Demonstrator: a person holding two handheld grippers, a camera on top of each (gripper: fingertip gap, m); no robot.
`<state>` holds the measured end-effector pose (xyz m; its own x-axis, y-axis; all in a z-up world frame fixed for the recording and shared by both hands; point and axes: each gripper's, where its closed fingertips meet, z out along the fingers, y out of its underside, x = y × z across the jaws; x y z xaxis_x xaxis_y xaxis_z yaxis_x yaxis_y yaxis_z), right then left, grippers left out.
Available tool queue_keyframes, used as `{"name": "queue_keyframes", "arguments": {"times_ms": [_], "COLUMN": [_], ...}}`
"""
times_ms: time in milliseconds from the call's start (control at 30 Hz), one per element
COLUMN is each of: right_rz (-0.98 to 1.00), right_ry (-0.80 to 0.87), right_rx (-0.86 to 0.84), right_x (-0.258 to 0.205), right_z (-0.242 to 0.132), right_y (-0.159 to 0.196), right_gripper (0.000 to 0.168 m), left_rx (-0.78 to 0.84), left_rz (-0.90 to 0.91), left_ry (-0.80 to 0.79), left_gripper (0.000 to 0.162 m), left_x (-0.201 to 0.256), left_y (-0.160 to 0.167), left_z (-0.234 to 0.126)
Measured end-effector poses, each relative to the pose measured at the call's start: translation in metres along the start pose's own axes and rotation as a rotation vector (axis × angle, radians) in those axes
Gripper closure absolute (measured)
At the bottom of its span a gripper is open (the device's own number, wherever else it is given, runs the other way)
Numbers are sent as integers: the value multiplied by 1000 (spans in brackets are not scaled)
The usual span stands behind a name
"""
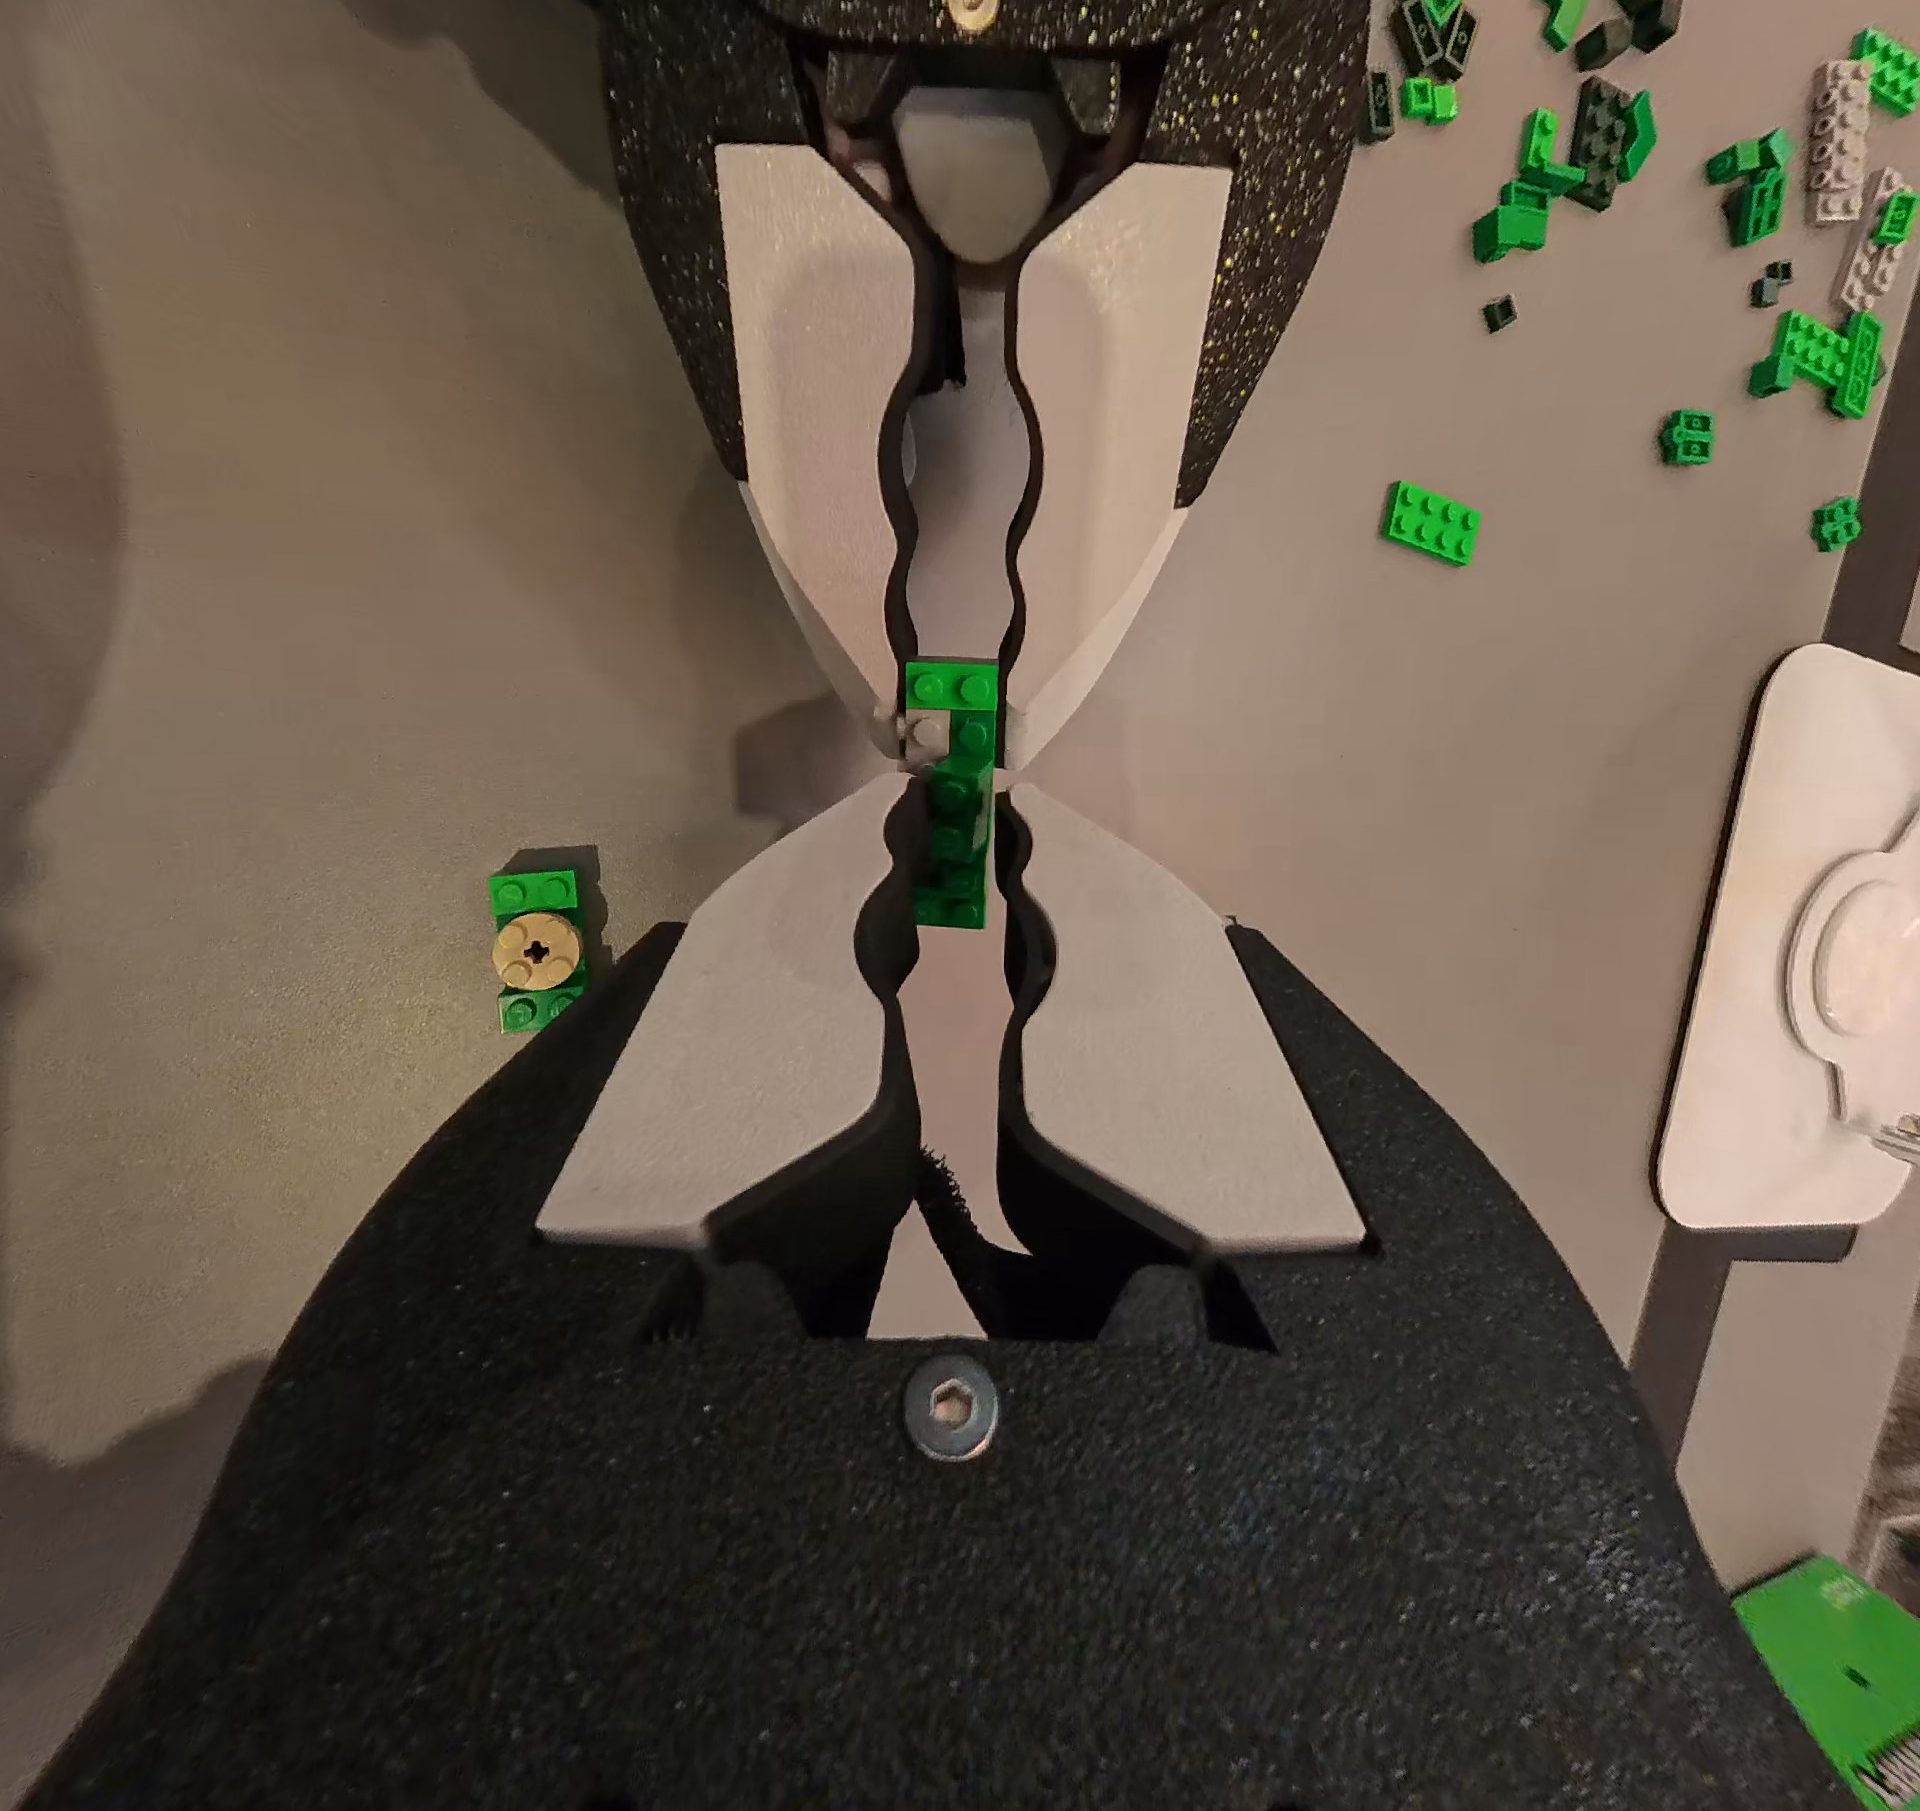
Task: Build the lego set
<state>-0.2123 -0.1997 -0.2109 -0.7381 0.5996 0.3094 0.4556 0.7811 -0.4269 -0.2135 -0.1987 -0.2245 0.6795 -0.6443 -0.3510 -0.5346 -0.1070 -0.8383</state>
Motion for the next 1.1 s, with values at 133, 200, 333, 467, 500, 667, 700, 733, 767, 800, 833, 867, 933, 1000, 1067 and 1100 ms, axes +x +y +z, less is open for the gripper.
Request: {"name": "queue_keyframes", "arguments": {"times_ms": [133,200,333,467,500,667,700,733,767,800,833,867,933,1000,1067,1100], "right_rz": [3,1,14,39,36,-2,-3,-3,-4,-5,-5,-3,22,50,71,82], "right_ry": [-1,-5,-30,-37,-21,29,26,25,25,25,24,21,6,-4,-28,-38], "right_rx": [-2,-1,-7,26,27,-1,-5,-6,-4,-1,2,6,9,-4,1,-2], "right_x": [0,-1,-3,-1,0,2,2,1,1,1,1,0,0,1,0,-1], "right_z": [-1,-1,-3,-7,-8,-8,-8,-8,-9,-10,-11,-13,-14,-13,-13,-12], "right_y": [0,0,0,-5,-6,-5,-5,-5,-5,-6,-7,-8,-8,-6,-5,-5], "right_gripper": [158,160,160,160,160,160,160,160,160,160,160,160,160,157,156,155], "left_rx": [-3,-4,-1,25,30,29,26,26,27,30,34,39,48,73,61,55], "left_rz": [-7,-7,19,41,41,49,59,70,87,102,109,111,111,115,135,146], "left_ry": [6,7,-9,-34,-40,-43,-45,-51,-60,-68,-70,-69,-64,-50,-48,-48], "left_gripper": [145,145,145,145,145,145,145,145,145,145,145,145,145,145,145,145], "left_x": [0,1,0,-3,-4,-3,-3,-3,-3,-3,-3,-3,-2,1,3,3], "left_y": [1,1,-1,-6,-7,-7,-7,-7,-8,-10,-11,-12,-13,-17,-16,-16], "left_z": [0,1,0,-4,-5,-5,-4,-4,-5,-5,-6,-7,-7,-7,-6,-5]}}
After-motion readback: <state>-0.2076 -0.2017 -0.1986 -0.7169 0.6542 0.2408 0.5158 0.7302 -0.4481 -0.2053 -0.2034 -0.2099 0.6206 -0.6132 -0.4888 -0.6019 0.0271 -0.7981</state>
